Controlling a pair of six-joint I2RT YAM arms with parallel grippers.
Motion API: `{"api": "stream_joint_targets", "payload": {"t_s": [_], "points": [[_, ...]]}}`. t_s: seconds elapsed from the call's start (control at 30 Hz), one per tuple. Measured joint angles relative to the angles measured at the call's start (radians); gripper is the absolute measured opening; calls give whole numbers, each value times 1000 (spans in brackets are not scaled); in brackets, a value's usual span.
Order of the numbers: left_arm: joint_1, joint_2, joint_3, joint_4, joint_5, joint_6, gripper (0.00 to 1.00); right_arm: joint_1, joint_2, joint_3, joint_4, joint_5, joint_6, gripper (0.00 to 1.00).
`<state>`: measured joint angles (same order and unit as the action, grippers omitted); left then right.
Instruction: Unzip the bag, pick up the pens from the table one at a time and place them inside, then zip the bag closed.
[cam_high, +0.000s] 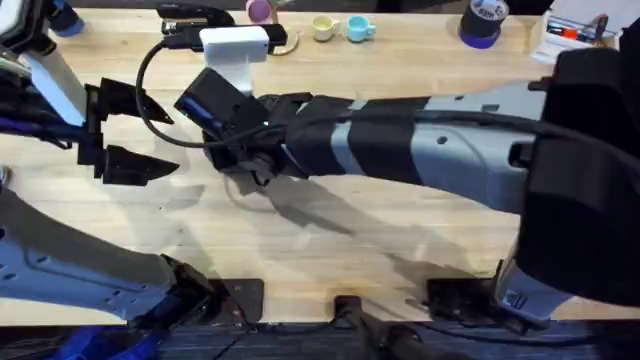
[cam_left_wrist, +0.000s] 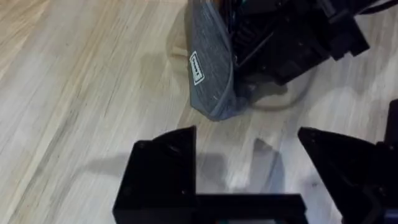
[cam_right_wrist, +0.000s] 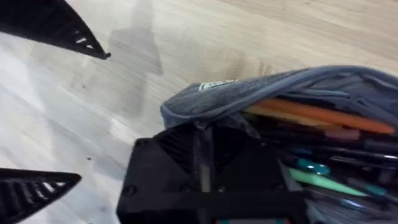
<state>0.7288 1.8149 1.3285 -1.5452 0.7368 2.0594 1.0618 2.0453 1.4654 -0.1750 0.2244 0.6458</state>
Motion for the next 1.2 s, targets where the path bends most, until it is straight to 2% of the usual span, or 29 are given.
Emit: {"api": "stream_joint_targets", "payload": {"t_s": [0.07, 0.4, 0.43, 0.67, 1.0, 1.2], "points": [[0, 0, 0, 0, 0, 0, 994, 1, 2, 0, 5, -4, 2, 31], [0, 0, 0, 0, 1, 0, 993, 1, -15, 0, -32, -4, -84, 30], [0, 0, 0, 0, 10, 0, 993, 1, -63, 0, -45, -12, -141, 29], [0, 0, 0, -8, 40, 0, 994, -8, -146, 0, -52, -40, -179, 30], [-1, 5, -36, -4, 102, 0, 993, -28, -150, 0, -54, -46, -183, 29], [-21, 72, -51, 23, 133, 0, 993, -30, -150, 0, -53, -46, -183, 28]]}}
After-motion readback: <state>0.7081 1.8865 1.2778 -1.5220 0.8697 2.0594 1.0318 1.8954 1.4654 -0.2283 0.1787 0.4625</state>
